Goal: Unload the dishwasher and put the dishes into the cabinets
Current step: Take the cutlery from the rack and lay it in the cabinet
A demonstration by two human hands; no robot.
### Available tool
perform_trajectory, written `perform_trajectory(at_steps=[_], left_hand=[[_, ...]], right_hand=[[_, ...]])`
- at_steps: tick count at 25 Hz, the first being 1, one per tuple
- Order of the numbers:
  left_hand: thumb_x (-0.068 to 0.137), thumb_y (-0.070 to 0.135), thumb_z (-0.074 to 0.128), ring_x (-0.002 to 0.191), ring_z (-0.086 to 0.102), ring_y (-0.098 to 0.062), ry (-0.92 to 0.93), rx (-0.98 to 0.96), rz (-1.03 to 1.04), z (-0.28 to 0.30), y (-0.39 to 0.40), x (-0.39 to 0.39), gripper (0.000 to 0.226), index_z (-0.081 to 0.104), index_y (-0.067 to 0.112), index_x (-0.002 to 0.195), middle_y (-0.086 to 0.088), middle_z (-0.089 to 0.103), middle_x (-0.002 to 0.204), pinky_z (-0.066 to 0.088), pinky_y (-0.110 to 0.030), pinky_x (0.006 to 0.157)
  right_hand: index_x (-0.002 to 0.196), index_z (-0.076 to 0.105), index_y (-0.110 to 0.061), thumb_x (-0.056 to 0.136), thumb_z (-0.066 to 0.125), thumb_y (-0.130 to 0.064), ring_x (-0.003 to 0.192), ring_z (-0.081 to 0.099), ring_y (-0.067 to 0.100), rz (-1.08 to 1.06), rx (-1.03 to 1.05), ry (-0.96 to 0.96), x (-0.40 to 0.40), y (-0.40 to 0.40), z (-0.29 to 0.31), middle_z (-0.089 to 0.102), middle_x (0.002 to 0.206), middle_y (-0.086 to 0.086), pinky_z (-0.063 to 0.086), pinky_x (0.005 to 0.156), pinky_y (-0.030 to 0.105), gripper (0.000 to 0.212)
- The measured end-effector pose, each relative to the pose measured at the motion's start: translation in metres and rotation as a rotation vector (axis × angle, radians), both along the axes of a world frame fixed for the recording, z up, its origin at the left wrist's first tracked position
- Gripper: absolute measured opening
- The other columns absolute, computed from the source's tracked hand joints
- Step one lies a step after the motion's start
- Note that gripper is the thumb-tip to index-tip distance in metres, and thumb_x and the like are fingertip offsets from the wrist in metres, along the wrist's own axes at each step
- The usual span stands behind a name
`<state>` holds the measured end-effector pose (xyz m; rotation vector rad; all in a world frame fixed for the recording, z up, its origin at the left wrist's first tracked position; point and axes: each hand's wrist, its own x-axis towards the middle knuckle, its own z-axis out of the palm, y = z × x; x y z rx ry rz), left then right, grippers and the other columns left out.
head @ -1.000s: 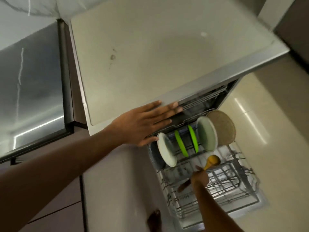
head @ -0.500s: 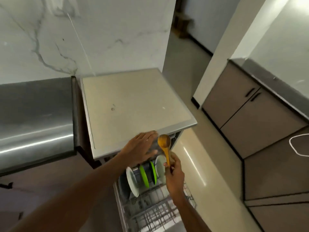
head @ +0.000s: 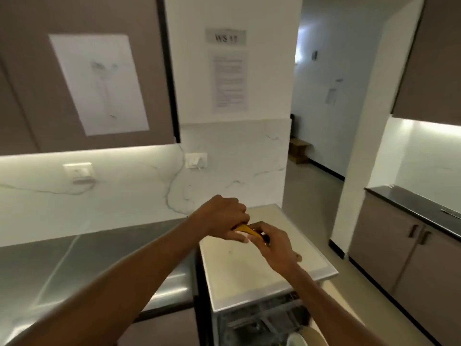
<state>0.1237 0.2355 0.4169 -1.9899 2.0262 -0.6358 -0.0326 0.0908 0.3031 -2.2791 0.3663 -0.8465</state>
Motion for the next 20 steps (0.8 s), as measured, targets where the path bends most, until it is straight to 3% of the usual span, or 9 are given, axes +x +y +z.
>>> perform_trajectory(at_steps=[4,7,11,14,17,20], left_hand=[[0.101,0.058,0.045,0.084,0.063,-0.017,-0.089,0.020,0.241,0.041,0.112,-0.001,0.035,0.056,0.025,0.104,0.005,0.063,0.096,0.032,-0.029,0.058],[0.103,0.053,0.040,0.085,0.063,-0.018,-0.068,-0.132,0.443,0.052,0.227,-0.014,0.031,0.056,0.027,0.110,0.005,0.063,0.100,0.042,-0.033,0.056],[0.103,0.051,0.044,0.087,0.059,-0.020,-0.085,-0.202,0.715,0.068,0.381,-0.065,0.028,0.055,0.027,0.112,0.004,0.059,0.100,0.052,-0.038,0.059],[0.104,0.045,0.046,0.088,0.058,-0.021,-0.215,-0.192,0.924,0.100,0.497,-0.125,0.024,0.057,0.024,0.111,0.003,0.060,0.100,0.050,-0.038,0.061],[0.106,0.042,0.046,0.094,0.058,-0.020,-0.320,-0.150,1.101,0.128,0.592,-0.177,0.022,0.057,0.025,0.115,0.005,0.062,0.105,0.050,-0.037,0.074],[0.106,0.038,0.047,0.115,0.059,-0.021,-0.418,-0.133,1.260,0.146,0.674,-0.208,0.025,0.058,0.028,0.126,0.007,0.064,0.122,0.049,-0.037,0.095]], right_hand=[[0.114,0.072,-0.034,0.100,0.068,-0.046,0.081,0.065,0.008,0.329,-0.199,-0.075,0.054,0.060,0.061,0.071,0.094,-0.016,0.057,0.074,0.031,0.019],[0.127,0.068,-0.033,0.105,0.057,-0.046,0.093,0.065,0.006,0.617,-0.410,-0.092,0.087,0.129,0.095,0.069,0.107,-0.011,0.058,0.080,0.034,0.027],[0.149,0.042,-0.049,0.108,0.036,-0.054,0.089,0.062,0.012,0.841,-0.736,-0.233,0.117,0.249,0.119,0.055,0.112,-0.011,0.056,0.067,0.036,0.042],[0.149,0.045,-0.048,0.108,0.026,-0.061,0.084,0.065,0.011,0.967,-0.734,-0.335,0.118,0.357,0.141,0.054,0.107,-0.015,0.056,0.059,0.030,0.047],[0.146,0.053,-0.040,0.107,0.030,-0.060,0.078,0.068,0.010,1.053,-0.665,-0.416,0.112,0.446,0.157,0.059,0.106,-0.016,0.055,0.055,0.026,0.050],[0.147,0.054,-0.033,0.107,0.030,-0.061,0.094,0.072,0.016,1.256,-0.533,-0.350,0.100,0.540,0.168,0.066,0.116,-0.010,0.060,0.076,0.029,0.055]])
